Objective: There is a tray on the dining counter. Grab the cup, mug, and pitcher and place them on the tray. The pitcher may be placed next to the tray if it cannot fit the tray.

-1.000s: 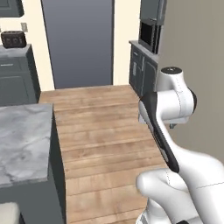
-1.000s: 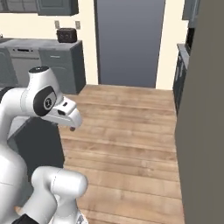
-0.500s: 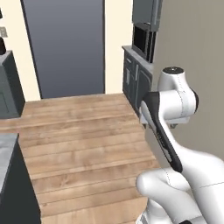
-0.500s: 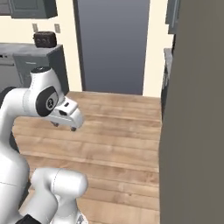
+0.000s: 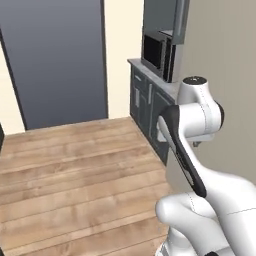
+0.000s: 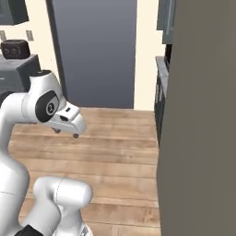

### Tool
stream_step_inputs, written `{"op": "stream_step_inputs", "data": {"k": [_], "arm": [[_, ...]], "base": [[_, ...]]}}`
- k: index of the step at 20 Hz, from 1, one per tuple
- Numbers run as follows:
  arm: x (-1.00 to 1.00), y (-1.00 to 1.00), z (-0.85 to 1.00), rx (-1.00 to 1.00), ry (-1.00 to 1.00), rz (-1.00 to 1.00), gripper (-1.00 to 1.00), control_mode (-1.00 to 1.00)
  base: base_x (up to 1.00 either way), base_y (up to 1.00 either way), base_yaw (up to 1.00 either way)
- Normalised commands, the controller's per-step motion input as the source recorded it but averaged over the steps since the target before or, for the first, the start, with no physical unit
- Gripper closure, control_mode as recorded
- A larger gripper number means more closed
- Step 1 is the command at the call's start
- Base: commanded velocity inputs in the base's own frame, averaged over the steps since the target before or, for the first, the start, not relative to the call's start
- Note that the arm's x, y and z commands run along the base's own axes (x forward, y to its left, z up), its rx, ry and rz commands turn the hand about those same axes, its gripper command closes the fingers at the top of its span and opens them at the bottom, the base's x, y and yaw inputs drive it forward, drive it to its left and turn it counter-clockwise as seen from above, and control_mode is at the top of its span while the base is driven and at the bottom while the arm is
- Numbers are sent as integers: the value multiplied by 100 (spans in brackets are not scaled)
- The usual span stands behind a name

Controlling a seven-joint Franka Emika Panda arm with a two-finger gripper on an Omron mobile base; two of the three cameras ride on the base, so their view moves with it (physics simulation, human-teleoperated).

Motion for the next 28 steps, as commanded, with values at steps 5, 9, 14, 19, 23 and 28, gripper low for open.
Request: {"op": "stream_step_inputs", "data": {"k": [5, 9, 14, 19, 23, 28], "arm": [[0, 0, 0, 0, 0, 0, -100, 100], [0, 0, 0, 0, 0, 0, -100, 100], [0, 0, 0, 0, 0, 0, -100, 100], [0, 0, 0, 0, 0, 0, -100, 100], [0, 0, 0, 0, 0, 0, -100, 100], [0, 0, 0, 0, 0, 0, -100, 100]], "base": [[100, 36, -38], [100, 51, -42], [100, 65, -43], [100, 71, -44], [93, 68, -42], [59, 59, -43]]}}
